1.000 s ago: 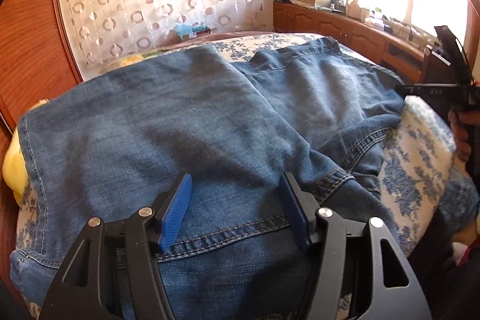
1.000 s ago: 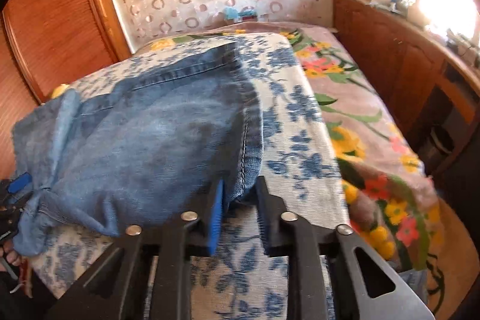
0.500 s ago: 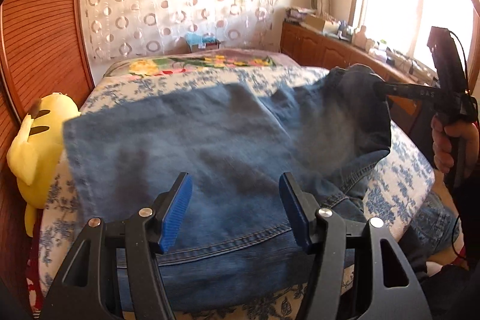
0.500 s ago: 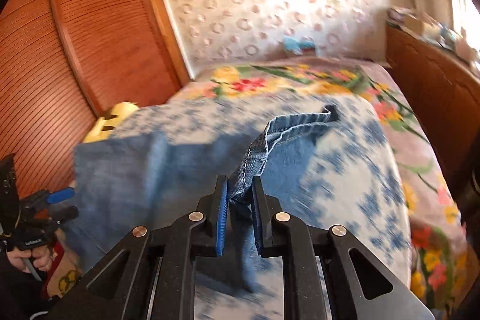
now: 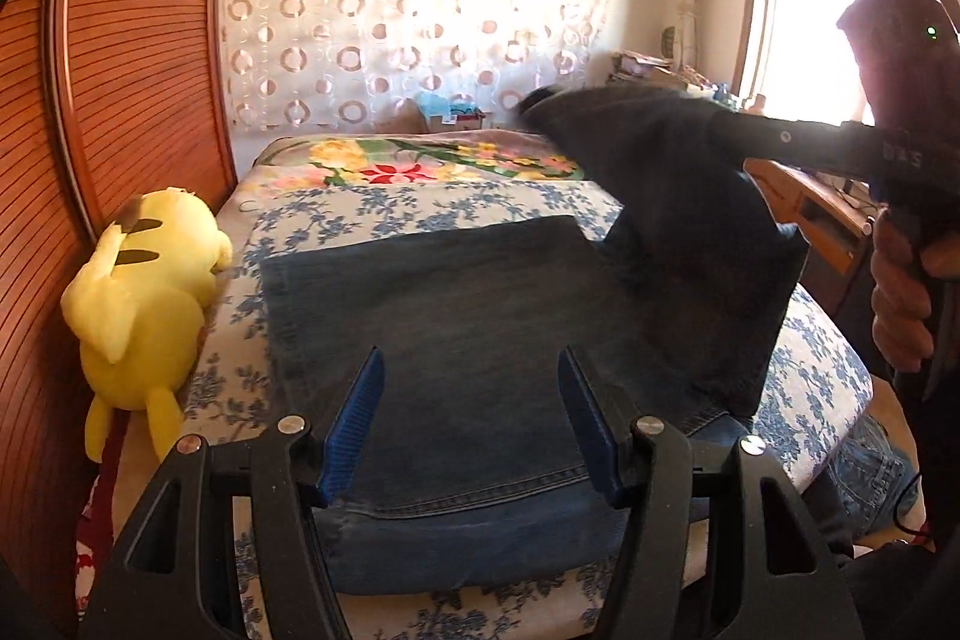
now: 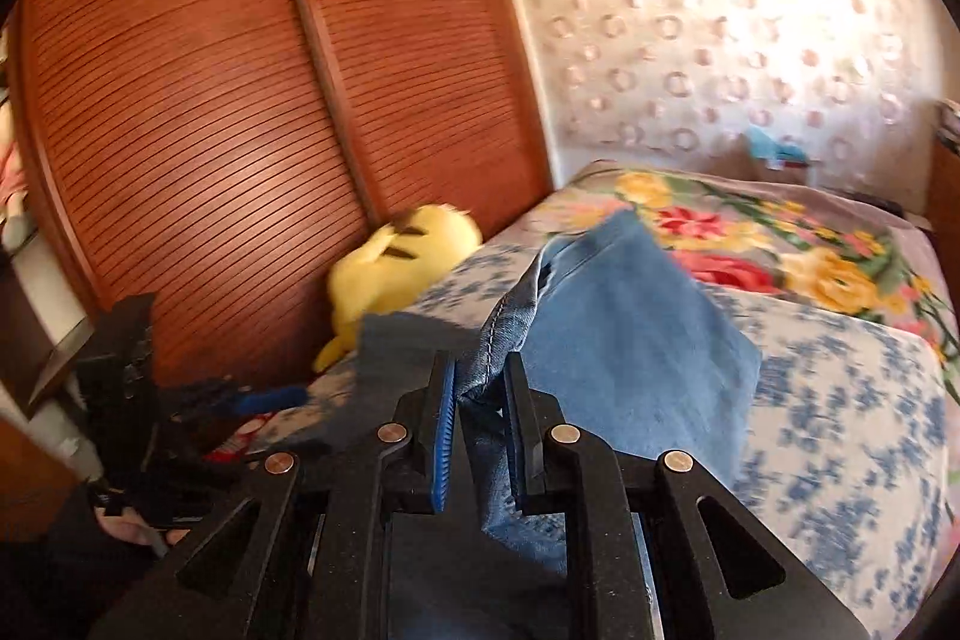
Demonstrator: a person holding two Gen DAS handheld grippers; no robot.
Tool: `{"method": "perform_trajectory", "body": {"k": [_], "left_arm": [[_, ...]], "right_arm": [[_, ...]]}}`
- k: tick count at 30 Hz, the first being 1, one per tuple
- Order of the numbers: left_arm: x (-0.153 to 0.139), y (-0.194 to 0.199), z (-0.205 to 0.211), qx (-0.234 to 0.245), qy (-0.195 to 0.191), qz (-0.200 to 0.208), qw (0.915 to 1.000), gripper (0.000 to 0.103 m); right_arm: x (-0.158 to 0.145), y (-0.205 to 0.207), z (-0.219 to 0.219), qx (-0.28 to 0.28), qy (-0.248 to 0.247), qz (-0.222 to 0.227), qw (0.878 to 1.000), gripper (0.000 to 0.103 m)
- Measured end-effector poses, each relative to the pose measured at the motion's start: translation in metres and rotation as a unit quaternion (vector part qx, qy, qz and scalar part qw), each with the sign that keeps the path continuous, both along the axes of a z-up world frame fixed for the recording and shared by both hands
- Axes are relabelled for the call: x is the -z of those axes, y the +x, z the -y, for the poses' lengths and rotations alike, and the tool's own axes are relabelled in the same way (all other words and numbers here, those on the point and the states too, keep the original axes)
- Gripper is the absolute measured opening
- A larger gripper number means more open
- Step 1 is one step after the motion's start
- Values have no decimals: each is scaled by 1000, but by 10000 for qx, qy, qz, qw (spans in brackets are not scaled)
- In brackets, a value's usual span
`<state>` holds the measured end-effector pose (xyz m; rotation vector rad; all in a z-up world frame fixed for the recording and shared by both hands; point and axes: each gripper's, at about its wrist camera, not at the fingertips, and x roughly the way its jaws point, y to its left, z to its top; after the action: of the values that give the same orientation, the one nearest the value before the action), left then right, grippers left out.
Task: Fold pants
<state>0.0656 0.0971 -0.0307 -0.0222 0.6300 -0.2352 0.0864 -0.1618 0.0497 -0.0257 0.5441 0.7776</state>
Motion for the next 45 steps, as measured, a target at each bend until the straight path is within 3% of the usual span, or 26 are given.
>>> {"method": "perform_trajectory", "body": {"k": [5,7,13,17,23,27,34,41,45], "left_arm": [[6,2,-2,-3,-12,-74,10000,61],[10,3,0,12,-25,-110,9999,61],[20,10,8,99,-58,-234,9997,61],[25,17,16,172,-38,-307,9994,61],[32,28,27,393,-159,-392,9983,61],[30,32,36,473,-111,-337,9983,61],[24,42,41,585,-128,-320,9977,61],[27,51,49,813,-151,-439,9956,61],[26,54,55,1004,-249,-431,9937,50]], "right_arm": [[10,7,-8,-157,-288,-89,9994,21],[11,9,-8,-86,-327,-128,9993,30],[11,-2,4,316,-502,-123,9982,30],[27,-8,17,747,-804,-74,9939,31],[50,-12,40,1106,-716,-409,9904,31],[50,-21,50,1192,-632,-458,9898,31],[47,-52,57,1209,-647,-427,9896,42],[57,-65,64,1168,-711,-638,9886,44],[59,-70,66,1148,-720,-710,9882,45]]}}
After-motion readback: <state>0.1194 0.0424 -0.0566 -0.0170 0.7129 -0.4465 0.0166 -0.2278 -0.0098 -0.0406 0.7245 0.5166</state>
